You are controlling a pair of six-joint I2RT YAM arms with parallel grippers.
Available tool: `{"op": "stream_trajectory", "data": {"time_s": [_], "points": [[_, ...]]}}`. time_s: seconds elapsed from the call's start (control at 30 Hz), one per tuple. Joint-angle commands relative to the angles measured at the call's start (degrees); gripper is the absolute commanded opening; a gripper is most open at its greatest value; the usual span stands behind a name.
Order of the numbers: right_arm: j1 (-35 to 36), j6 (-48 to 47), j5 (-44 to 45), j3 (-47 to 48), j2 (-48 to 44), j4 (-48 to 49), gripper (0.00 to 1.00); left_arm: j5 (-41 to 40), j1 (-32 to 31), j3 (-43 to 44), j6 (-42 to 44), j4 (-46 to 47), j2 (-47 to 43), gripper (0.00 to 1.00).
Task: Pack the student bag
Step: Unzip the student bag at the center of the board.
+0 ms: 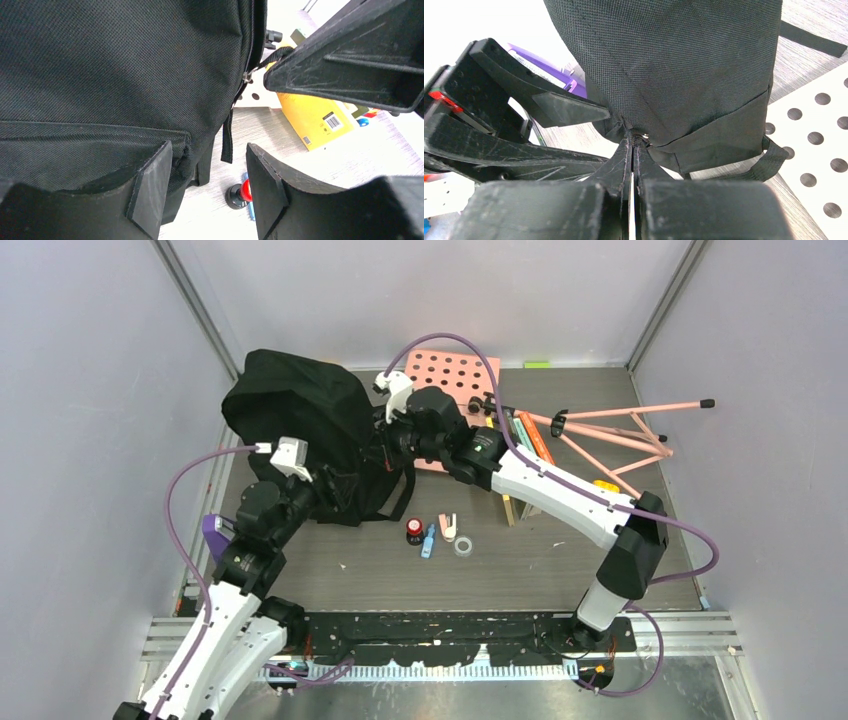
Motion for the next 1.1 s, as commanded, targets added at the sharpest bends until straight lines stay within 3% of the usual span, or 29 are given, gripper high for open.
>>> {"op": "stream_trajectory", "data": {"time_s": [0.0, 0.47, 0.67, 1.07], "points": [[0.4, 1.2, 1.5, 2.3, -4.2, 3.8, 0.01, 1.2, 0.0, -3.0, -1.4, 13.0, -1.4, 0.58], [0.5, 1.9, 2.6, 2.5, -4.0, 3.6, 0.00, -0.7, -0.1, -5.3, -2.8, 22.5, 1.2, 0.55], [0.5, 1.9, 3.2, 2.5, -4.4, 3.3, 0.01, 0.8, -0.3, -4.9, -2.4, 23.1, 4.2, 0.44], [0.6, 1.5, 4.8, 1.7, -5.5, 1.5, 0.01, 0.2, -2.1, -5.5, -2.5, 27.6, 8.8, 0.39]]}}
